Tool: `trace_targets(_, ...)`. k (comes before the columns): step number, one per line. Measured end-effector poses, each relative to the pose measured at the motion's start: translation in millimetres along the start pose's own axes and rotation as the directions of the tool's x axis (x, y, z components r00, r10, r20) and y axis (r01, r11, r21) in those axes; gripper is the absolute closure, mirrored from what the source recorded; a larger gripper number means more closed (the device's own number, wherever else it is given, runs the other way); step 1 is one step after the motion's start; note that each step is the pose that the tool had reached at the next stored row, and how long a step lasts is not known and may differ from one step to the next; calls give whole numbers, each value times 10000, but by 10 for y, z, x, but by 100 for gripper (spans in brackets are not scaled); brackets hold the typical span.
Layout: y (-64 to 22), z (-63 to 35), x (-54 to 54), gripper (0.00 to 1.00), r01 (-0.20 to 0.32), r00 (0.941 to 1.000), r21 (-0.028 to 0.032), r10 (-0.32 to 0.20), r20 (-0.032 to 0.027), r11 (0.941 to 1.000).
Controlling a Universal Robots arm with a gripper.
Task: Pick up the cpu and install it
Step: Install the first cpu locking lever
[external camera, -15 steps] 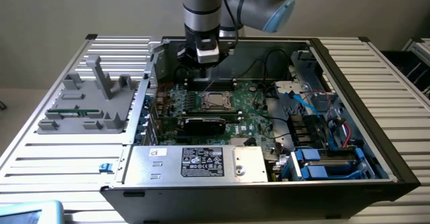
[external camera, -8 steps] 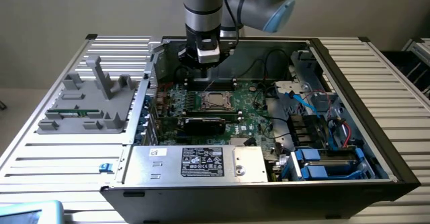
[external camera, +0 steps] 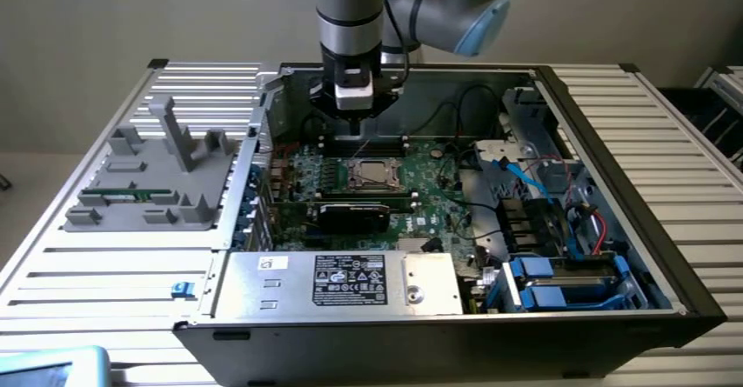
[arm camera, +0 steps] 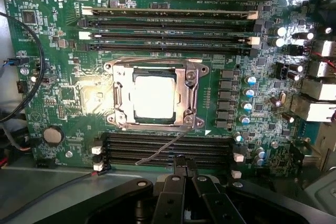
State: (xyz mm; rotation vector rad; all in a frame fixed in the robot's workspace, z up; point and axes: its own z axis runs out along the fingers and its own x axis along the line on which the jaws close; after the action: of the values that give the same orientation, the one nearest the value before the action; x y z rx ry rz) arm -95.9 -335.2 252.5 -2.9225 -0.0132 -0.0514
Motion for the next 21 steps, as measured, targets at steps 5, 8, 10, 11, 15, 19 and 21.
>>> trace_targets(5,14,60,-53,89,-32,10000,17,32,-42,10000)
trace_targets(8,20,84,-62,89,-105,9999,106,105,-66,9999)
trace_targets(10,23,99,-63,89,-206,9997,200,207,-90,9996)
trace_targets(11,24,106,-64,89,-262,9996,252,264,-103,9993)
trace_targets(15,32,144,-65,89,-469,9988,397,476,-148,9981)
trace_targets(19,48,205,-71,89,-611,9979,429,619,-179,9972)
trace_targets(21,56,237,-84,89,-640,9977,435,649,-190,9970)
